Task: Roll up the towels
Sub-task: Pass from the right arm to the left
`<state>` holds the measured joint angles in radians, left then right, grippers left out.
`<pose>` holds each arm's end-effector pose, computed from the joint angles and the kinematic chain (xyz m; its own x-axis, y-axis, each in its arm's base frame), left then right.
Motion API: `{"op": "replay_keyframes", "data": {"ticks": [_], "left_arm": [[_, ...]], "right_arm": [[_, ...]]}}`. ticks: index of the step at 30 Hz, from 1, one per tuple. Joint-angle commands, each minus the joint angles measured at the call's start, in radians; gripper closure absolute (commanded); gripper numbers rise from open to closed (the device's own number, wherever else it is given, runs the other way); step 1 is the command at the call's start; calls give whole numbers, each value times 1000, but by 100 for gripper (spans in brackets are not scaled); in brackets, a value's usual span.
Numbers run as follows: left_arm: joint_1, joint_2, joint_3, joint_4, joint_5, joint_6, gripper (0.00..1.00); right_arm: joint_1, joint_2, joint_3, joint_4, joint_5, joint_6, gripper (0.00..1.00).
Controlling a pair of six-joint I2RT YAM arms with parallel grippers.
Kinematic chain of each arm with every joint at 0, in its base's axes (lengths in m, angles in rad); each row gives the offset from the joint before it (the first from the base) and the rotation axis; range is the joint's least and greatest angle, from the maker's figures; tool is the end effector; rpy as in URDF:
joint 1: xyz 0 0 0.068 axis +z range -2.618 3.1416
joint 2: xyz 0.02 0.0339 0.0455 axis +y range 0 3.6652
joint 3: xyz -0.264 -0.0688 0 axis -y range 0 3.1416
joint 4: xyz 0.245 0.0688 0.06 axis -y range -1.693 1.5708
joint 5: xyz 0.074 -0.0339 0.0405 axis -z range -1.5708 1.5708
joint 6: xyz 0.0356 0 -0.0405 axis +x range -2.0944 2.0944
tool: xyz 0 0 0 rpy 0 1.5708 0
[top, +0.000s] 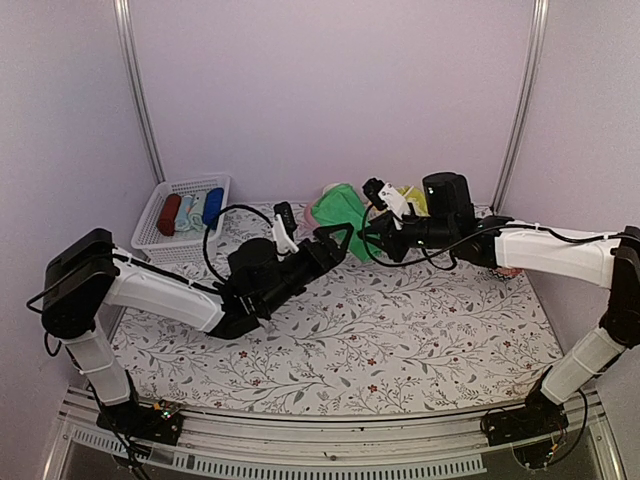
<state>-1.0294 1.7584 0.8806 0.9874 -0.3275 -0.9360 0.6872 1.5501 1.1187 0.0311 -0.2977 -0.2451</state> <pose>0.2051 -0.3189 0.2345 -0.4873 -0.6691 -0.5611 0.4289 0.3764 -0.8212 0.2730 0.2375 0.2874 -0.0944 -0.3776 -0.9212 -0.8640 0.4907 -0.1126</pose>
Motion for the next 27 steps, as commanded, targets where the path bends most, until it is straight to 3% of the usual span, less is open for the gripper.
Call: {"op": "replay_keyframes", "data": {"ticks": [1, 10, 21, 27], "left_arm": [[-19, -18, 54, -95, -31, -75, 12], [-14, -2, 66, -103, -22, -223, 12], [-4, 23, -29, 192, -14, -209, 12], [-6, 43, -35, 262, 11, -200, 13]], "right_arm": [[34, -55, -34, 75, 109, -86, 98], [153, -33, -110, 202, 344, -288, 98], [254, 24, -156, 315, 516, -476, 98], [285, 55, -175, 381, 605, -555, 98]]}}
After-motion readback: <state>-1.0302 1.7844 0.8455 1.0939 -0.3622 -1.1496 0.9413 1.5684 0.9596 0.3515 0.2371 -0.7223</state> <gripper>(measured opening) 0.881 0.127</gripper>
